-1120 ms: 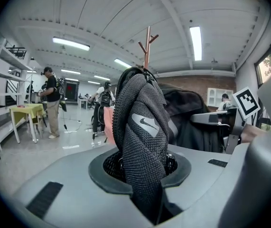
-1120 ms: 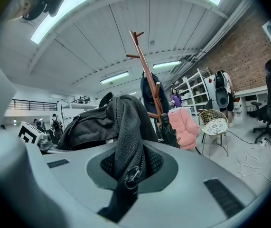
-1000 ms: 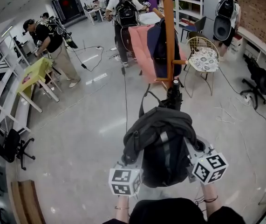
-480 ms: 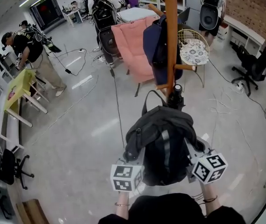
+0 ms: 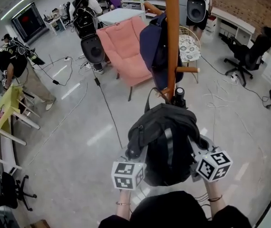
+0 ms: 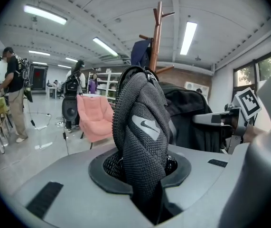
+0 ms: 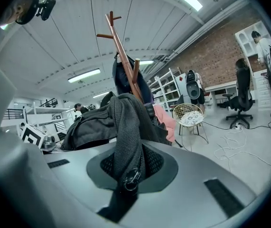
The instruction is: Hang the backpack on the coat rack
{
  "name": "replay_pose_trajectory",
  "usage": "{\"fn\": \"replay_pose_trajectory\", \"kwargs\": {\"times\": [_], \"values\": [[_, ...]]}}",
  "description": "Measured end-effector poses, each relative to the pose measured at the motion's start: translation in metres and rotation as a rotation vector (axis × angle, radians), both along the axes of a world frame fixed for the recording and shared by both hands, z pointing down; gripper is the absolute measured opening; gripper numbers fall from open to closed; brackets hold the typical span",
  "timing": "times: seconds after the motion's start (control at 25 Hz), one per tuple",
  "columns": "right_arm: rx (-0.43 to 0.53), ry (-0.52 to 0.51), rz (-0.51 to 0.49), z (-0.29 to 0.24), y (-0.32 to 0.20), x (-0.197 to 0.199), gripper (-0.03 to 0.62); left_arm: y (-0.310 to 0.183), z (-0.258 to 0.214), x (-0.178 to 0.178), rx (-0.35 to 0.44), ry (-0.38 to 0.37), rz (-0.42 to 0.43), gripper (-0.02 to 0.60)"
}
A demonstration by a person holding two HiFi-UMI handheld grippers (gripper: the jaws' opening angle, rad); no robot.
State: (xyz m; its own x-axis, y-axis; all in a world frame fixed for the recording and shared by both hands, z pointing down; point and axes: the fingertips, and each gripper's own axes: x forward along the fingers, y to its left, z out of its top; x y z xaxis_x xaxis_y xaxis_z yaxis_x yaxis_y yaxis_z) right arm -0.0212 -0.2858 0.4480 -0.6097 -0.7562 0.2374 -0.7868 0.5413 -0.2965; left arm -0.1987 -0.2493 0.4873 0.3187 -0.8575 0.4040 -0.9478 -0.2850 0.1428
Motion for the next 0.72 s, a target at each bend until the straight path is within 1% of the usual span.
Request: {"fn": "replay_pose_trajectory", "kwargs": {"times": [0.32, 0.72], "values": [[-0.021, -0.002, 0.062, 0.011, -0.021, -0.003, 0.035, -0.030, 0.012, -0.005, -0.019, -0.002, 0.064, 0.115], [-0.060, 0.011, 0.089, 0.034, -0.042, 0.006, 0.035, -0.057, 0.038, 0.005, -0.063, 0.007, 0.100, 0.116]]}}
